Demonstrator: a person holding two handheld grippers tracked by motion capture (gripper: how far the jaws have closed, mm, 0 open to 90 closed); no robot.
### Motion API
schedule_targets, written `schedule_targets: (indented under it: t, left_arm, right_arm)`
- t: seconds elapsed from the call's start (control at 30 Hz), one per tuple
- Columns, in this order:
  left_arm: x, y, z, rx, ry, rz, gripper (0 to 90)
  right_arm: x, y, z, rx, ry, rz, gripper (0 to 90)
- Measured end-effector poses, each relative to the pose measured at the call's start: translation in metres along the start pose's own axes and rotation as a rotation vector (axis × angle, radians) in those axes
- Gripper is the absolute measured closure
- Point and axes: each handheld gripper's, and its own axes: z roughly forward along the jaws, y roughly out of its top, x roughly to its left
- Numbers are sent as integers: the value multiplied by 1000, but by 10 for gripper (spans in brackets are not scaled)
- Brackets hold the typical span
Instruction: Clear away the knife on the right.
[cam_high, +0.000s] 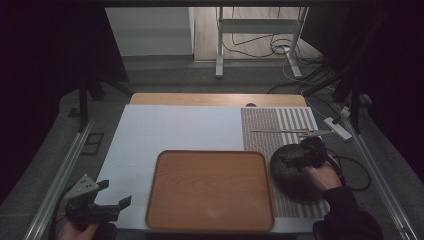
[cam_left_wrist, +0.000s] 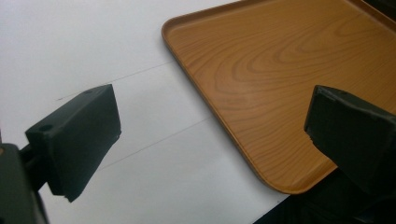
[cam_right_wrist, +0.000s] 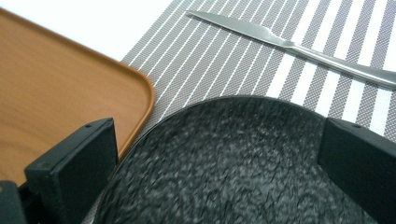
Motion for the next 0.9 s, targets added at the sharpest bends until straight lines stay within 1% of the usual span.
schedule_targets:
  t: [0.07,0.2,0.4,0.43,0.53,0.67,0.73,0.9]
  left_arm:
    - [0,0,0,1,0,0,37]
    - [0,0,0,2,-1,-1,37]
    - [0,0,0,5,0,-2,37]
    - [0,0,0,5,0,-2,37]
    - [1,0,0,4,0,-3,37]
    - [1,0,0,5,-1,-5,37]
    - [1,0,0,5,-1,-6,37]
    - [1,0,0,4,-2,-7,37]
  right_arm:
    - [-3,3,3,3,3,8,0]
    - [-8,8,9,9,-9,13,0]
    - [-17,16,20,33,-37,36,0]
    - [-17,16,20,33,-37,36,0]
    - [-21,21,28,51,-70,35,0]
    - [-25,25,34,56,-79,49,0]
    - [-28,29,39,67,-91,43,0]
    - [-32,34,46,78,-101,43,0]
